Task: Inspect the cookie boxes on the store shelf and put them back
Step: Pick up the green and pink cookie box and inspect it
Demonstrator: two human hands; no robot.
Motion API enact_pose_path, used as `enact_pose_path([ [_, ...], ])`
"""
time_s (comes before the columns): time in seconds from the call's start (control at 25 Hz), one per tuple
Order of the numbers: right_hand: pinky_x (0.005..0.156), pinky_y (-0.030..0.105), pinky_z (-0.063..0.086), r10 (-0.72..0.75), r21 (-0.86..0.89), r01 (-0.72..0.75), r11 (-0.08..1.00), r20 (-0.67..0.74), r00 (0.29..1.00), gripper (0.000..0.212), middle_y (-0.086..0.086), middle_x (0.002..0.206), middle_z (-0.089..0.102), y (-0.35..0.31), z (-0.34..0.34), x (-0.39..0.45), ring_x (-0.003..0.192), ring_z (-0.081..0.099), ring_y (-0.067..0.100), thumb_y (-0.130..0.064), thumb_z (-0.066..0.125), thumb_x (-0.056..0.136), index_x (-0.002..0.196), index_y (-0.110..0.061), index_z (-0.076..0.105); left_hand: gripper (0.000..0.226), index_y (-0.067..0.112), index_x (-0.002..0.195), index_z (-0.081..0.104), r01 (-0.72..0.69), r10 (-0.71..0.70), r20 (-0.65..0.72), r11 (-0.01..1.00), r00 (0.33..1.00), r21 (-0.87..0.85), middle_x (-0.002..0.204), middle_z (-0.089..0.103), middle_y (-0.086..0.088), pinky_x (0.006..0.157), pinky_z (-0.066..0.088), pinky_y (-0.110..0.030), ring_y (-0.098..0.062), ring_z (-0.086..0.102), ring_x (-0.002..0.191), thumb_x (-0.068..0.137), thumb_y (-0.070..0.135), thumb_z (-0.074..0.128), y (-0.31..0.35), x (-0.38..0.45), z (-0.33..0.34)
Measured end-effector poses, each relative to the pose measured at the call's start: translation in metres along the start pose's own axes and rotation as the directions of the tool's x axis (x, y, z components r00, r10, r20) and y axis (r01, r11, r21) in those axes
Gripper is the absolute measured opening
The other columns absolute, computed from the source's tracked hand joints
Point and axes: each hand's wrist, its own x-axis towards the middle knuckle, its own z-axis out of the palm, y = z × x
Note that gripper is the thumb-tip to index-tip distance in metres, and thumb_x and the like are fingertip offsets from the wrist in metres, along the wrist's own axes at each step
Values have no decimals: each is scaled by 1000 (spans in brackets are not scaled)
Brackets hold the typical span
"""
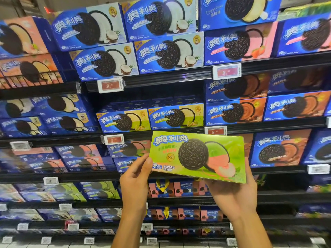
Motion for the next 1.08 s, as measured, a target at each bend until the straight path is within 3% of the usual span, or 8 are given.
enact_pose_path([
  [0.2,93,46,56,-37,-71,33,997,-56,998,57,11,138,63,-2,5,-2,117,67,31,-55,66,81,128,-24,70,30,21,104,74,72,-69,41,996,997,-56,103,77,-1,80,57,-24,-15,72,97,78,35,68,5,2,1],
  [0.36,83,36,61,-113,-219,95,971,-71,991,45,7,128,70,-3,14,-7,108,71,23,-53,46,93,117,-29,76,22,23,112,72,39,-35,83,998,996,-47,104,76,9,94,47,-32,-6,69,101,91,24,63,23,3,-3],
  [0.48,81,33,61,-157,-493,122,861,-31,987,43,8,122,73,4,29,-11,106,72,23,-56,52,89,115,-31,75,33,31,117,72,-35,33,297,999,954,3,122,70,12,102,43,-35,-4,62,118,86,39,65,38,-3,4],
  [0.6,95,42,55,-170,-680,154,717,44,985,64,4,122,73,18,44,-15,113,69,22,-74,63,77,124,-31,69,48,43,124,64,19,-69,525,995,848,100,130,62,25,106,42,-31,1,52,129,80,62,58,41,-15,19],
  [0.68,105,43,46,-143,-732,192,653,130,981,65,-6,132,68,24,48,-18,123,63,14,-75,54,84,135,-36,61,45,48,127,60,23,-75,601,995,796,95,131,61,26,104,44,-28,1,52,129,86,65,52,41,-20,26],
  [0.8,118,40,29,-44,-801,196,566,208,977,63,-24,147,51,27,48,-20,140,42,1,-81,36,88,140,-50,51,55,36,134,58,71,-58,551,997,832,-2,134,64,6,104,46,-38,-15,59,125,86,62,58,38,-19,26],
  [0.92,116,26,22,-7,-842,208,498,236,972,53,-35,149,42,29,50,-20,143,29,-11,-79,35,90,136,-59,50,43,33,118,71,166,-75,446,972,892,-168,123,71,-1,85,56,-27,-16,68,111,81,55,69,31,-14,18],
  [1.08,111,20,37,-219,-830,204,520,101,970,36,-21,146,50,25,41,-9,137,42,-4,-29,55,102,133,-47,56,47,20,121,72,358,-199,351,800,915,-480,124,70,-8,79,61,-37,-21,71,103,84,46,59,17,-2,-2],
])
